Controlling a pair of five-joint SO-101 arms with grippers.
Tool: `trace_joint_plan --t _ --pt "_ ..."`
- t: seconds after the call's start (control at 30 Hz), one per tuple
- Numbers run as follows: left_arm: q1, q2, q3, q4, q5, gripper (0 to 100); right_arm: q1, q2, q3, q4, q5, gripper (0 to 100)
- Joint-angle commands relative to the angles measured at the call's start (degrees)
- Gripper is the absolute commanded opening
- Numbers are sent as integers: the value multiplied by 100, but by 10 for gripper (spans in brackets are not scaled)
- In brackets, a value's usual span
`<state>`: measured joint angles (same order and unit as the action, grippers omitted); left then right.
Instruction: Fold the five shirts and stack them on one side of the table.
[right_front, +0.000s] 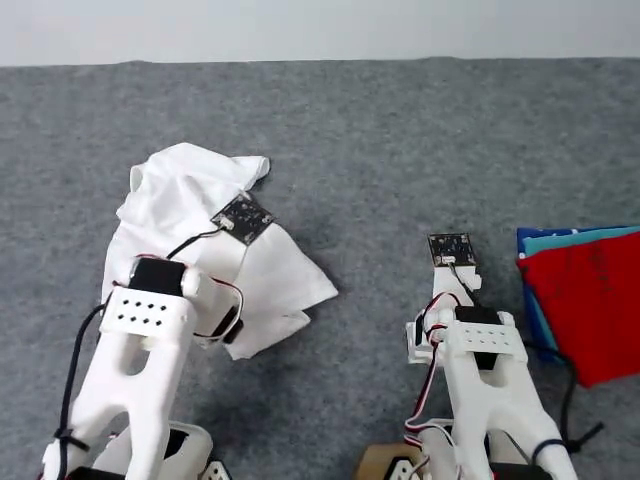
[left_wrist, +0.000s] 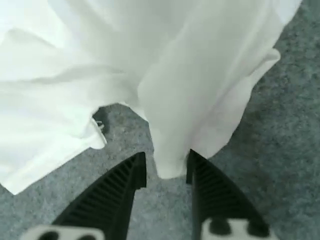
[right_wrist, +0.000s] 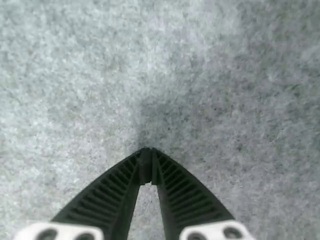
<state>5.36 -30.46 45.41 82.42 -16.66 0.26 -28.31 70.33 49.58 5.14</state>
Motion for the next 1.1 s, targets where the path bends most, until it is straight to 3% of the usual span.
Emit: trace_joint_plan --t 0.0,0.43,0.63,0.8,1.07 --pt "-44 -202 -101 264 -26 148 -101 57 281 277 35 10" --pt "-1679 -158 -2853 1310 185 148 -110 57 281 277 53 10" --pt "-2426 -149 -2185 1248 149 148 -119 57 281 268 35 10" --pt "-2514 -149 -1059 580 149 148 -22 4 53 295 62 9" --pt "-2760 -149 -136 -475 -9 148 1051 57 -826 787 62 10"
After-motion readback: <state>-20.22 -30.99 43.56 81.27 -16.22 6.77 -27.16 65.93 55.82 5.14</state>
